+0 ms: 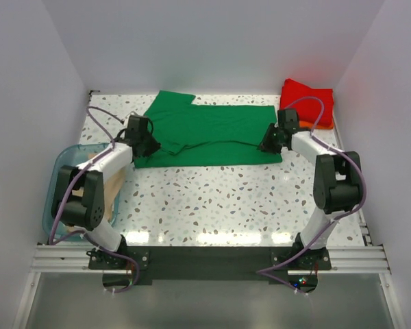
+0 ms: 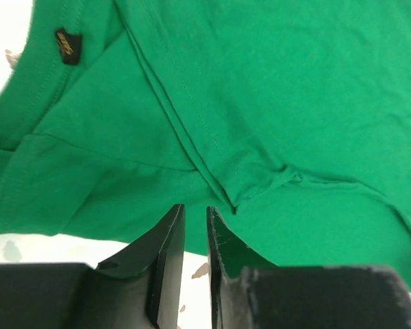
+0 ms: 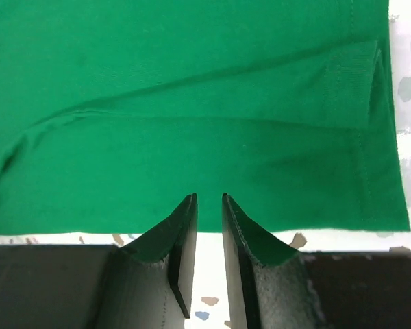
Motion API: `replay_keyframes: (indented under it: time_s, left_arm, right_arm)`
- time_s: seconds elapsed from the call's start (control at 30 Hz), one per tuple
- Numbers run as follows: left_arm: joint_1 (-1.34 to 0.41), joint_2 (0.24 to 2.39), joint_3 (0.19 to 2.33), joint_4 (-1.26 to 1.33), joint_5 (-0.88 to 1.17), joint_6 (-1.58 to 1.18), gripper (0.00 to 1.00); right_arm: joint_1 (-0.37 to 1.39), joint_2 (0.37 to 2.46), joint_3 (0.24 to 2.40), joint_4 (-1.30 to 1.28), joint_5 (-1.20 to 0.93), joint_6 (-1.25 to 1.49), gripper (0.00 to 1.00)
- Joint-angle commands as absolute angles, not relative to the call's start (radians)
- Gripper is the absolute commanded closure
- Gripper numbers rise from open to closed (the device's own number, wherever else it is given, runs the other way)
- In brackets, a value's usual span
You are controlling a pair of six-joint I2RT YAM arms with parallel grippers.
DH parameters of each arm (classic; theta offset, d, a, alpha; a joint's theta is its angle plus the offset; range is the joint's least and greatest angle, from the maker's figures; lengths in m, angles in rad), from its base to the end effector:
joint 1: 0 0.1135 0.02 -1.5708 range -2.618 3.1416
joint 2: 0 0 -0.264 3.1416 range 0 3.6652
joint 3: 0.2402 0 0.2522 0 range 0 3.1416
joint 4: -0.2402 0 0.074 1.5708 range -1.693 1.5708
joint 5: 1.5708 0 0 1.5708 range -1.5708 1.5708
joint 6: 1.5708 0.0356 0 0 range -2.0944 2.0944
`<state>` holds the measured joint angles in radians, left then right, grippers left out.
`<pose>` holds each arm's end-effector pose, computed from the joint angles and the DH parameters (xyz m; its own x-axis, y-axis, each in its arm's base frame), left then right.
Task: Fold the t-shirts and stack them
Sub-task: Fold the tshirt
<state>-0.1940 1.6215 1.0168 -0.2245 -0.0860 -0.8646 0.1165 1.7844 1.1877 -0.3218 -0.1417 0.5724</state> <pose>0.3371 -0.0631 0.2065 -0.5724 -0.6601 -0.4865 -0.4628 0.7498 -0.4728 0.3755 0.0490 0.1967 -0.7719 0.4496 -0.4495 0.2592 0.8682 0.4231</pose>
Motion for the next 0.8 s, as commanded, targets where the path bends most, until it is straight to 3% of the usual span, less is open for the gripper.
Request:
replay_keyframes:
  time_s: [0.0,0.43,0.63,0.77]
  left_arm:
    - [-0.209,1.655,1.032,-0.147,-0.098,-0.879,0.77]
    - [-0.210,1.755,1.135,-0.167,-0.087,-0.827,0.78]
    - [-0.210,1.778,1.166,-0.167,-0.055,-0.805,0.71]
    - [-0.210,1.773,1.155,-0.169,-0.061,-0.805,0.65]
  right_arm:
    - [0.106,1.860,1.242,-0.319,-0.103,0.554,0.76]
    - [0.092,2.059,1.543,-0.425,-0.035,0.531,0.77]
    - [0.089,2.126,1.687,-0.477,-0.026,0.512,0.75]
    - [0.092,2.085,1.658,-0.456,-0.037,0.512,0.74]
